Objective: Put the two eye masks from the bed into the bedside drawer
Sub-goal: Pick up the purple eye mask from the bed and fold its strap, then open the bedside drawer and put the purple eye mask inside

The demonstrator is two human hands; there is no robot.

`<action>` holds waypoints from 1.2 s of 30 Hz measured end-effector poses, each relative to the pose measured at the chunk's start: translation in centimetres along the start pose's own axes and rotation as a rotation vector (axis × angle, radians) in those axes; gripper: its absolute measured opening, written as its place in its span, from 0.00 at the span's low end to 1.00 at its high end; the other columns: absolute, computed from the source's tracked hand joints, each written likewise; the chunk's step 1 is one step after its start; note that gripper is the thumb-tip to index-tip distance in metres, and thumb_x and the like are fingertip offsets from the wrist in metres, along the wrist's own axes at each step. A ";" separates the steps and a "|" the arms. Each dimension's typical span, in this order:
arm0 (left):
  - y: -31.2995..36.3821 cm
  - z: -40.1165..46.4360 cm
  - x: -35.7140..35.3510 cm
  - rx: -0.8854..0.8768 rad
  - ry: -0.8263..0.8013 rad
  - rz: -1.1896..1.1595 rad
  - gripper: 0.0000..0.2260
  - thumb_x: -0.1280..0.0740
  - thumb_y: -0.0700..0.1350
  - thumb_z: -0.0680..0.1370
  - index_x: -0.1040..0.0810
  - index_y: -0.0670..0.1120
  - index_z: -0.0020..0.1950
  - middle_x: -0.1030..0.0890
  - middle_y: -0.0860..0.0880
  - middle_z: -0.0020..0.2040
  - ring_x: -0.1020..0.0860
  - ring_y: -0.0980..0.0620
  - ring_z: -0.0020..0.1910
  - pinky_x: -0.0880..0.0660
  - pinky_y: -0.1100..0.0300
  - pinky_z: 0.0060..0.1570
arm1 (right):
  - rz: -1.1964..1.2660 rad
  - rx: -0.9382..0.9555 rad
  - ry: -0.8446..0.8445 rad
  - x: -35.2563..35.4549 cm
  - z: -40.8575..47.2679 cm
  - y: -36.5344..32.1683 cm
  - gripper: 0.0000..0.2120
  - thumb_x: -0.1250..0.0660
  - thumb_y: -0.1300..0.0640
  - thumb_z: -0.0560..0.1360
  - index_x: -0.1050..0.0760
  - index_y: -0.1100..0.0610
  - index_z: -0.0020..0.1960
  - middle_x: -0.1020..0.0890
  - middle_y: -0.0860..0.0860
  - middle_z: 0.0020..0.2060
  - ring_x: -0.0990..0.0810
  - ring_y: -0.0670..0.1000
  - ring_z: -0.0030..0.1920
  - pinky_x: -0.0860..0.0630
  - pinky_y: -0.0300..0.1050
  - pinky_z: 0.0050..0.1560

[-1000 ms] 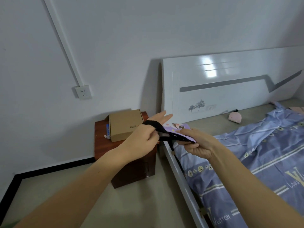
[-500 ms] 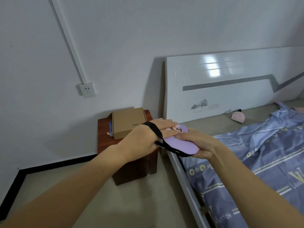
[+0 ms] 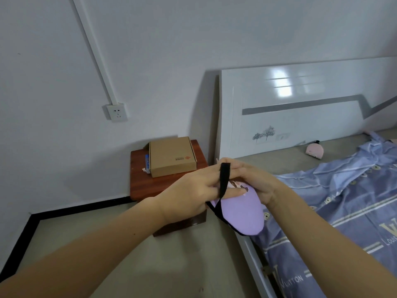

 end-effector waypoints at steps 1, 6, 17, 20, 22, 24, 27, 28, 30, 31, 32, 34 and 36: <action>-0.1 -0.6 1.0 0.025 0.055 -0.018 0.18 0.34 0.32 0.75 0.23 0.43 0.64 0.26 0.39 0.67 0.30 0.43 0.70 0.29 0.48 0.66 | 0.046 0.030 0.027 0.6 0.1 -0.2 0.04 0.34 0.64 0.69 0.23 0.56 0.39 0.20 0.51 0.33 0.21 0.48 0.34 0.23 0.39 0.37; -3.3 -2.1 1.4 0.195 0.179 0.136 0.12 0.37 0.39 0.78 0.21 0.39 0.59 0.19 0.38 0.58 0.21 0.41 0.59 0.22 0.47 0.57 | 0.119 0.026 0.093 3.0 -0.6 1.6 0.08 0.37 0.62 0.72 0.22 0.60 0.49 0.18 0.57 0.45 0.18 0.52 0.44 0.21 0.45 0.46; -8.1 -4.3 -1.3 0.463 0.226 0.285 0.17 0.34 0.39 0.76 0.24 0.46 0.65 0.27 0.39 0.67 0.30 0.42 0.68 0.36 0.51 0.69 | 0.107 -0.104 0.201 4.1 2.4 5.4 0.07 0.36 0.60 0.76 0.22 0.61 0.51 0.15 0.54 0.44 0.16 0.48 0.42 0.18 0.41 0.41; -12.4 -7.9 -2.5 0.944 0.507 -0.417 0.19 0.43 0.38 0.80 0.33 0.49 0.70 0.26 0.51 0.65 0.29 0.59 0.66 0.31 0.70 0.64 | 0.083 -0.095 0.261 5.6 3.3 5.9 0.06 0.36 0.63 0.75 0.21 0.58 0.49 0.14 0.52 0.41 0.15 0.47 0.40 0.19 0.40 0.38; -14.1 -10.7 -5.9 1.276 0.644 -0.942 0.13 0.46 0.45 0.82 0.25 0.50 0.61 0.17 0.51 0.55 0.20 0.55 0.57 0.22 0.67 0.46 | 0.047 -0.080 0.312 6.6 4.0 6.1 0.06 0.36 0.63 0.75 0.21 0.56 0.49 0.15 0.52 0.42 0.16 0.46 0.39 0.19 0.40 0.35; -14.1 -11.4 -9.0 1.411 0.546 -1.215 0.15 0.44 0.53 0.80 0.20 0.51 0.53 0.15 0.51 0.51 0.17 0.52 0.52 0.21 0.63 0.41 | 0.008 -0.070 0.315 6.8 4.8 6.3 0.08 0.36 0.64 0.75 0.21 0.56 0.50 0.17 0.52 0.43 0.17 0.48 0.39 0.21 0.41 0.35; -14.6 -12.3 -10.1 1.377 0.555 -1.181 0.10 0.38 0.49 0.79 0.18 0.52 0.50 0.14 0.54 0.49 0.18 0.54 0.51 0.21 0.63 0.44 | 0.025 -0.086 0.261 5.8 6.3 7.0 0.09 0.38 0.64 0.75 0.22 0.54 0.50 0.18 0.53 0.43 0.20 0.50 0.42 0.24 0.42 0.37; -15.0 -13.0 -10.3 1.385 0.600 -1.165 0.09 0.38 0.48 0.79 0.18 0.51 0.50 0.15 0.52 0.50 0.19 0.53 0.51 0.22 0.62 0.45 | 0.041 -0.103 0.254 5.7 7.0 7.5 0.08 0.38 0.63 0.75 0.23 0.54 0.47 0.20 0.53 0.43 0.21 0.50 0.42 0.26 0.43 0.38; -16.1 -14.7 -10.3 1.444 0.690 -1.085 0.09 0.38 0.49 0.79 0.18 0.51 0.47 0.16 0.51 0.47 0.20 0.52 0.48 0.24 0.61 0.43 | 0.079 -0.158 0.257 5.4 8.3 8.8 0.05 0.40 0.62 0.75 0.26 0.55 0.46 0.23 0.55 0.44 0.24 0.52 0.44 0.28 0.44 0.39; -16.9 -15.8 -10.4 1.483 0.724 -1.031 0.10 0.39 0.49 0.79 0.19 0.52 0.45 0.16 0.52 0.45 0.20 0.52 0.46 0.25 0.61 0.42 | 0.111 -0.183 0.257 5.3 9.0 9.5 0.05 0.40 0.61 0.76 0.27 0.55 0.48 0.24 0.56 0.45 0.25 0.52 0.44 0.27 0.43 0.39; -17.7 -16.8 -10.5 1.521 0.756 -0.997 0.11 0.39 0.49 0.79 0.19 0.52 0.43 0.17 0.52 0.43 0.21 0.52 0.44 0.26 0.60 0.42 | 0.154 -0.203 0.262 5.2 9.9 10.3 0.06 0.41 0.61 0.76 0.29 0.56 0.52 0.24 0.56 0.46 0.25 0.52 0.43 0.25 0.41 0.38; -19.3 -18.6 -10.9 1.573 0.826 -0.970 0.11 0.40 0.49 0.80 0.21 0.52 0.42 0.18 0.52 0.43 0.21 0.52 0.43 0.25 0.58 0.41 | 0.232 -0.246 0.289 5.1 11.4 11.7 0.08 0.41 0.59 0.76 0.28 0.57 0.55 0.24 0.56 0.46 0.24 0.50 0.39 0.22 0.40 0.36; -21.0 -20.1 -11.0 1.593 0.867 -0.915 0.10 0.41 0.49 0.80 0.23 0.53 0.41 0.19 0.52 0.41 0.21 0.54 0.39 0.24 0.62 0.34 | 0.291 -0.280 0.339 4.9 13.1 13.2 0.13 0.39 0.54 0.77 0.25 0.59 0.57 0.20 0.58 0.49 0.20 0.52 0.43 0.19 0.44 0.40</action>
Point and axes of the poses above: each hand's wrist, its own z-axis towards the middle knuckle, its own x-axis out of the back of the hand, y = z × x, the point moved 10 cm from there along z, towards the middle knuckle
